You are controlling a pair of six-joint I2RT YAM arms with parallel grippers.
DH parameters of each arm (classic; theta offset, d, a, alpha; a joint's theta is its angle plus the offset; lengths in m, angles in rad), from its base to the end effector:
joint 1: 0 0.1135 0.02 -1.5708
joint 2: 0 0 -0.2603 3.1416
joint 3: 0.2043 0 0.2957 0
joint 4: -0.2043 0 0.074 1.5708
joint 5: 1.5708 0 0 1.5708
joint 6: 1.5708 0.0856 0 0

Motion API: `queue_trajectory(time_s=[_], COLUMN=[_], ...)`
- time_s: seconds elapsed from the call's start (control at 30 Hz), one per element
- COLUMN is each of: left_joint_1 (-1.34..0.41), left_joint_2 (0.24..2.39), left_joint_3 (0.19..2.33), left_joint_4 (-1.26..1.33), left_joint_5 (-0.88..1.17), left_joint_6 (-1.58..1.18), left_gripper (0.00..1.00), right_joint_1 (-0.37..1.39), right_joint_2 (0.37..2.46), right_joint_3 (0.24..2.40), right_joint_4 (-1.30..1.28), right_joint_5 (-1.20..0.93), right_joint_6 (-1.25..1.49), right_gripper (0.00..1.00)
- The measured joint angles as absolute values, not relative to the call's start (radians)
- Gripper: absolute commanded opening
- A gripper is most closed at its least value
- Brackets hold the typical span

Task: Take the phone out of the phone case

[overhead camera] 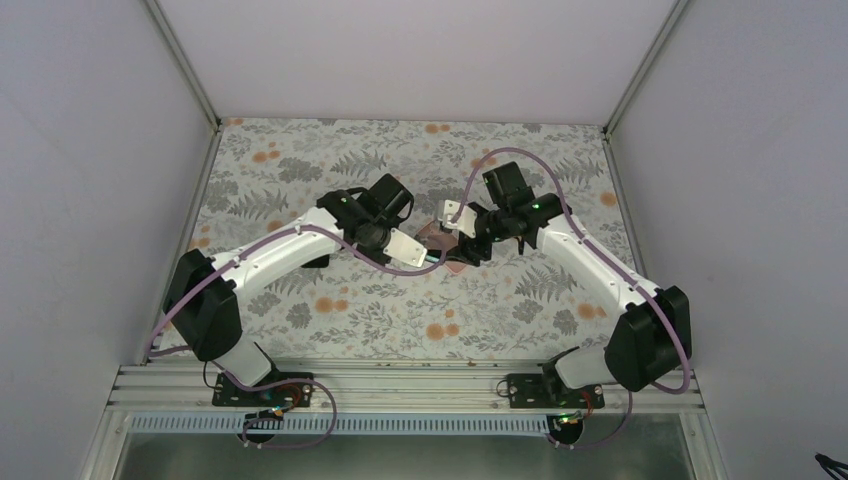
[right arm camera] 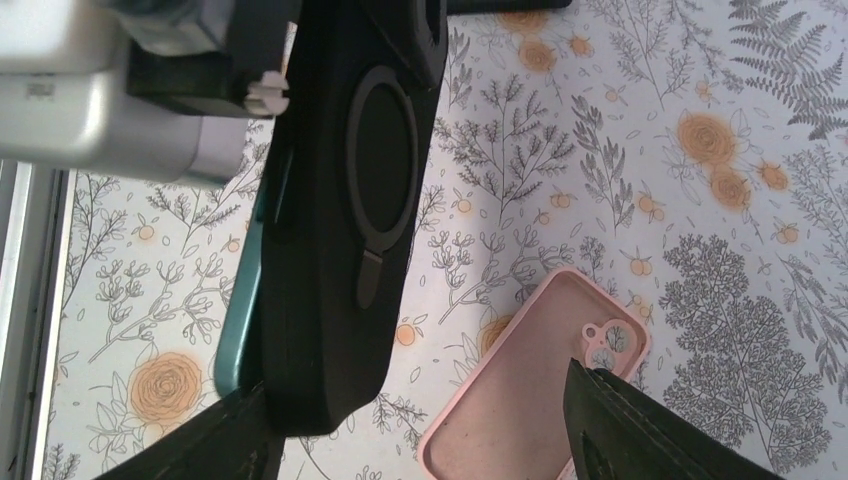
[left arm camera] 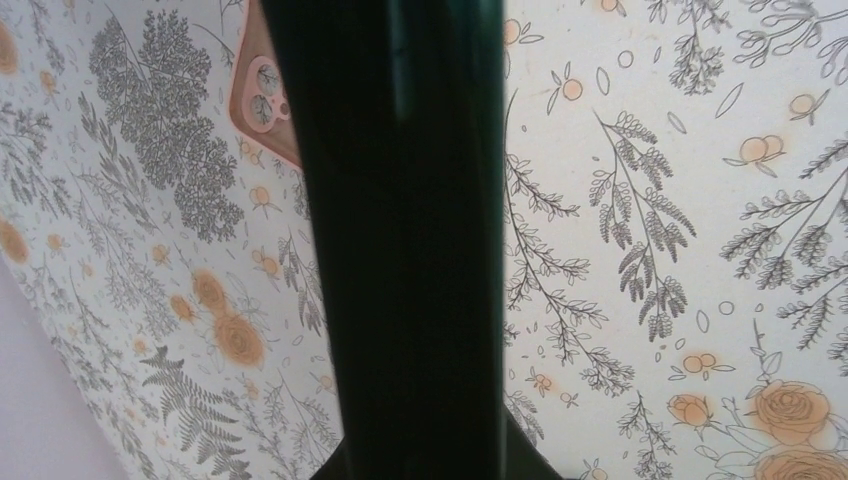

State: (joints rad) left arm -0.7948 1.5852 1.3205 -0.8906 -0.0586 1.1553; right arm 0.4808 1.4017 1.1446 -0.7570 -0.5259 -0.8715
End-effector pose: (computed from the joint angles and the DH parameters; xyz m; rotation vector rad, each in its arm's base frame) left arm 0.2720 -0.2700 0.2100 2.2564 1.5500 0.1824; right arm 0.2902 0.1998 0.2288 -1.6828 1.7959 0.5118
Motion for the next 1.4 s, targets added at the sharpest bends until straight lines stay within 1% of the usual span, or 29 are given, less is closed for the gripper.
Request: queue_trajectory(time_s=[0.37,0.57,0.63,0.7,0.77,0.83,0.87,0.93,0.97,1.0,1.3,1.33,1.4], left_joint_1=[-0.794,-0.792,-0.792,-0.792,-0.792,-0.792,-0.792,-0.792,-0.792,-0.789,-0.754,-0.753,-0.751], left_joint_2=[1.599,1.599,1.599,1.599,1.599,1.599,1.599,1.599,1.597,1.594,1.581,1.581,1.582], left_joint_3=[1.378,1.378,1.378,1.378,1.378,1.377,1.375,1.364,1.352,1.334,1.269,1.269,1.269], left_joint_4=[-0.945,-0.967,-0.991,-1.014,-1.029,-1.031,-1.029,-1.013,-0.991,-0.962,-0.793,-0.786,-0.778], left_joint_5=[0.063,0.114,0.118,0.118,0.114,0.102,0.094,0.077,0.068,0.063,0.08,0.08,0.077], left_joint_6=[1.097,1.08,1.08,1.081,1.081,1.081,1.082,1.082,1.082,1.082,1.104,1.11,1.114], left_gripper=[0.02,0.02,0.02,0.02,0.02,0.02,0.02,0.02,0.02,0.02,0.03,0.09,0.3], right_joint_1=[0.483,0.505,0.522,0.532,0.536,0.536,0.536,0.537,0.537,0.535,0.476,0.472,0.469], right_joint_2=[1.404,1.472,1.5,1.528,1.555,1.576,1.583,1.597,1.601,1.605,1.717,1.724,1.729], right_joint_3=[1.147,1.208,1.229,1.243,1.251,1.257,1.258,1.262,1.264,1.267,1.401,1.412,1.418], right_joint_4=[-0.713,-0.784,-0.813,-0.838,-0.852,-0.869,-0.873,-0.894,-0.905,-0.918,-1.063,-1.077,-1.079], right_joint_5=[-0.569,-0.642,-0.648,-0.662,-0.69,-0.716,-0.725,-0.742,-0.748,-0.749,-0.823,-0.825,-0.825], right_joint_6=[-0.855,-0.883,-0.896,-0.904,-0.91,-0.913,-0.918,-0.923,-0.925,-0.926,-1.014,-1.02,-1.018], right_gripper=[0.72,0.72,0.71,0.64,0.53,0.39,0.29,0.13,0.07,0.04,0.04,0.04,0.04])
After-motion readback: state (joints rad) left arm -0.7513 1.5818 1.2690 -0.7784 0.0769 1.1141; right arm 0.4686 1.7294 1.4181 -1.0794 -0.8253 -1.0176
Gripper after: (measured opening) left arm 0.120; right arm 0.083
